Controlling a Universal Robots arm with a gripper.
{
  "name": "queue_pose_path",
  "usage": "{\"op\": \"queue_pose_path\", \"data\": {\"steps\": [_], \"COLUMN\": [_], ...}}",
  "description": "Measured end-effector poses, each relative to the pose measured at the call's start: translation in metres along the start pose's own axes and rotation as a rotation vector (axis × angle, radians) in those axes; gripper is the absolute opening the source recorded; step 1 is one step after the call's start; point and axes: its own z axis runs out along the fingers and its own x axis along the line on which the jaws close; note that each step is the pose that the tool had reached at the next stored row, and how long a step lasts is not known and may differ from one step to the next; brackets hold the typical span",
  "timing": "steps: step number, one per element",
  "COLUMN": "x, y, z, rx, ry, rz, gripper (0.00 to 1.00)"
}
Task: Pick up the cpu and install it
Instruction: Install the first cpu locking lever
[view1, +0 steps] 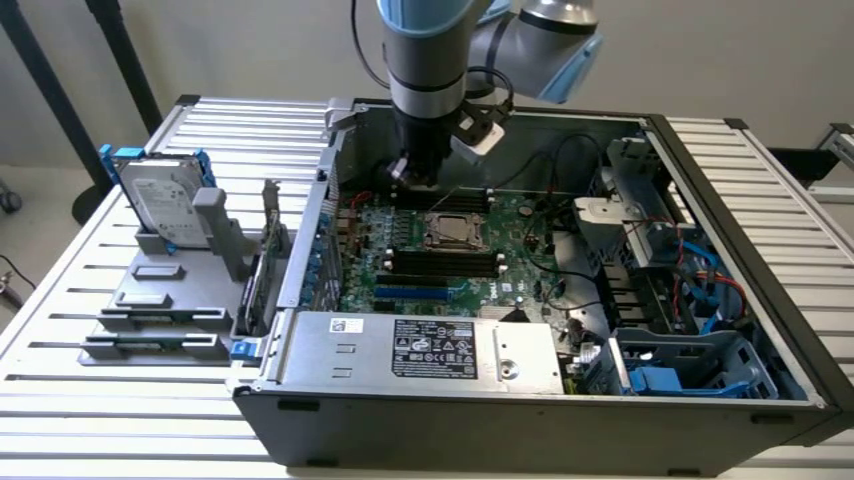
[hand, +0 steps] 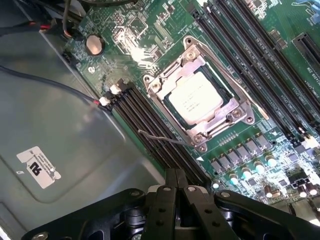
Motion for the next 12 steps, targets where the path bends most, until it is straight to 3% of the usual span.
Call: {"op": "queue_pose_path", "data": {"steps": [5, 8, 12], "x": [0.0, 0.0, -0.001], "y": [-0.0002, -0.0004, -0.0005], "z": [0.0042, 0.0084, 0.0157], "rx": [-0.0232, -0.0288, -0.0318], "ry": [-0.0118, -0.0165, -0.019], "rz": [-0.003, -0.004, -0.005], "gripper": [0.11, 0.11, 0.11]}}
